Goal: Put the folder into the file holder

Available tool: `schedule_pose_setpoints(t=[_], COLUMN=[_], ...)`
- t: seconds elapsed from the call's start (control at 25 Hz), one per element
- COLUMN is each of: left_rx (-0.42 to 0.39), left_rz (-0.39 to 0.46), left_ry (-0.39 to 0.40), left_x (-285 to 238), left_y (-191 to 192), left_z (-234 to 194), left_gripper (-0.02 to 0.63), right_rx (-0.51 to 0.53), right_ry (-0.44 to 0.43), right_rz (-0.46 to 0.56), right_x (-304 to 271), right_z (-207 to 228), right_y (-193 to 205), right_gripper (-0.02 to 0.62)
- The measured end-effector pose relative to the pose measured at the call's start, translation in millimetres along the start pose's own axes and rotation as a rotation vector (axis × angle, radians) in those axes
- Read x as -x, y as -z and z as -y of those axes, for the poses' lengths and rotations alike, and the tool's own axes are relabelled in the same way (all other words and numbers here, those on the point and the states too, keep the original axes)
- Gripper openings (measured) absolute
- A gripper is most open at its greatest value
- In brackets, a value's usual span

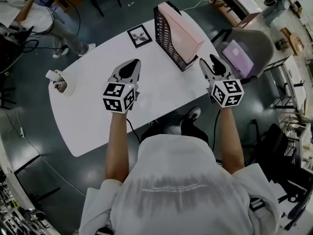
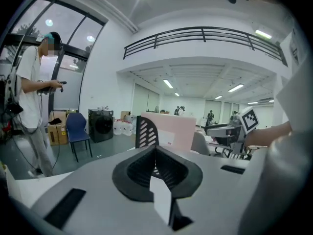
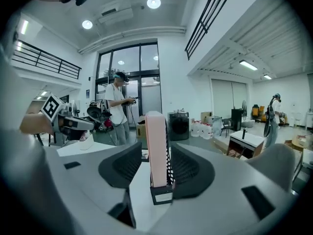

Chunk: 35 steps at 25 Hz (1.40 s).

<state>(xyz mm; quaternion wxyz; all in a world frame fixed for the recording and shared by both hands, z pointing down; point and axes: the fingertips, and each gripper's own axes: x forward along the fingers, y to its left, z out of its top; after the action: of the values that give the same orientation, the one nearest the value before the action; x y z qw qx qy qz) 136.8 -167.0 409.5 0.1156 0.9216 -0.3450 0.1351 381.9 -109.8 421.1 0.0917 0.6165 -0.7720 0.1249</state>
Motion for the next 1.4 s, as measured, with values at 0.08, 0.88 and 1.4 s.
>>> schedule_pose_setpoints(t=[0.08,0.88,1.4], left_rx=[-0.033,-0.160,-0.213], left_rz=[0.023,0.219,0.264], left_ry=[-0.007,-0.275,-0.311], left_x=[8,198,270], left_y=[-11,-36,-32], left_z=[3,157,230], left_gripper=[0.017,0.015,0.015], right_rx=[0.007,0.238,0.308], right_ry=[0.000,-0.181,-0.217], right_rz=[0.014,0.220,0.267], right_x=[11,196,281], right_z=[-4,-80,-118], right_y=[-11,-79,-71], right_gripper=[0.184,0.026,0.026])
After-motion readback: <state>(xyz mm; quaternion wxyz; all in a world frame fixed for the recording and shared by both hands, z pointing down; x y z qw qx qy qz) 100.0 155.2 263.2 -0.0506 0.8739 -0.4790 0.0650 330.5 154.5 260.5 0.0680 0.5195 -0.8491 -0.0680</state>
